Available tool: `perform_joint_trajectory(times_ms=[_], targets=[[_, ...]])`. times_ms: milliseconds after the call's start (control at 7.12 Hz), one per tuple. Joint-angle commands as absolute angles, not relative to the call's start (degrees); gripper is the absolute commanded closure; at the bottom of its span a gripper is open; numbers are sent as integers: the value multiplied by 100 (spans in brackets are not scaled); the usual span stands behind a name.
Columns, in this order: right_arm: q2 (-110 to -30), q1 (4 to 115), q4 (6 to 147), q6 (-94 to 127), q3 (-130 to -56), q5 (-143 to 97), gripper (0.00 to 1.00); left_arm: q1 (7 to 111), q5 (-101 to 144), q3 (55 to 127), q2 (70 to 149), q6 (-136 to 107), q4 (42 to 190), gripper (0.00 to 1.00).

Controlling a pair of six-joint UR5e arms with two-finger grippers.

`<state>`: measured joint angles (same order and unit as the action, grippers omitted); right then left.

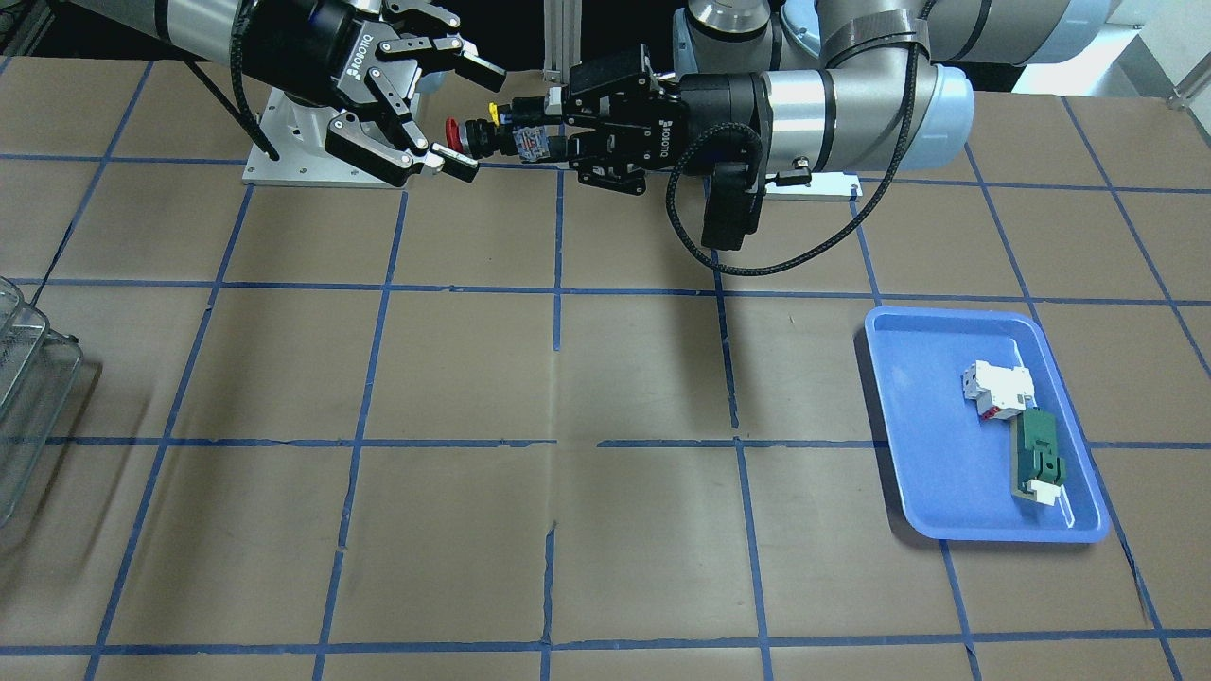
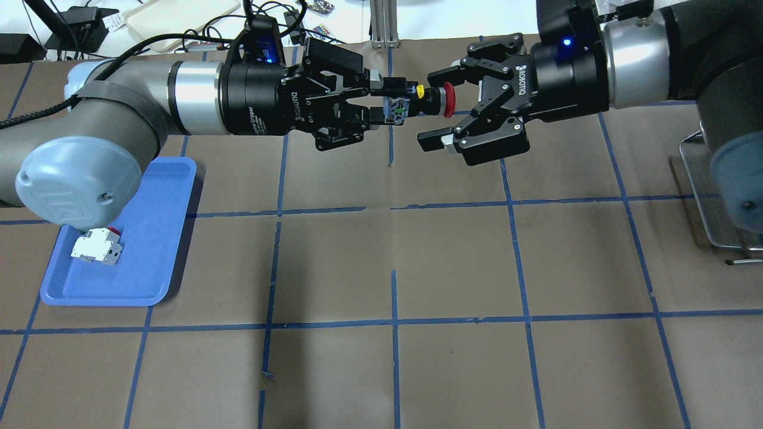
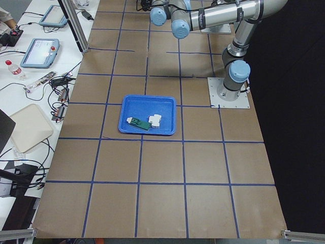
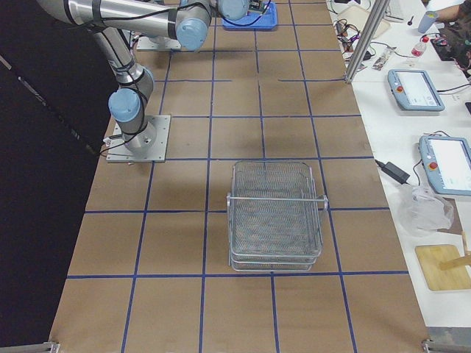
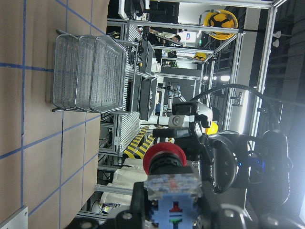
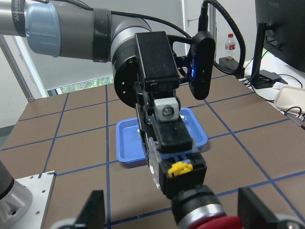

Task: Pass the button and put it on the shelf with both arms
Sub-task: 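Hold the button with the left gripper while the right gripper approaches it, then close the right gripper on the button and open the left gripper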

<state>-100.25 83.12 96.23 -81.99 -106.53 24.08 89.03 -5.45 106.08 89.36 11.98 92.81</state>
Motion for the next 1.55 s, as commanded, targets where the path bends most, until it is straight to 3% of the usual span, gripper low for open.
perform_joint_trajectory(times_ms=[0,421,562,702,843,1405], targets=[[-10046,8314,9633,-8209,-10652,2426,59,8903,-545,10608,8921,1213,9290,100],[-10055,8314,9642,-8227,-10652,2461,97,8903,-545,10608,8930,1204,9290,100],[-10055,8314,9633,-8218,-10652,2470,100,8903,-545,10608,8930,1195,9290,96],[-10055,8314,9633,-8209,-10652,2470,100,8903,-554,10608,8930,1169,9290,26],[-10055,8314,9642,-8200,-10652,2470,100,8903,-554,10608,8930,1160,9290,0],[-10011,8218,9615,-8183,-10521,3054,100,8886,-693,10512,8939,933,9281,0]])
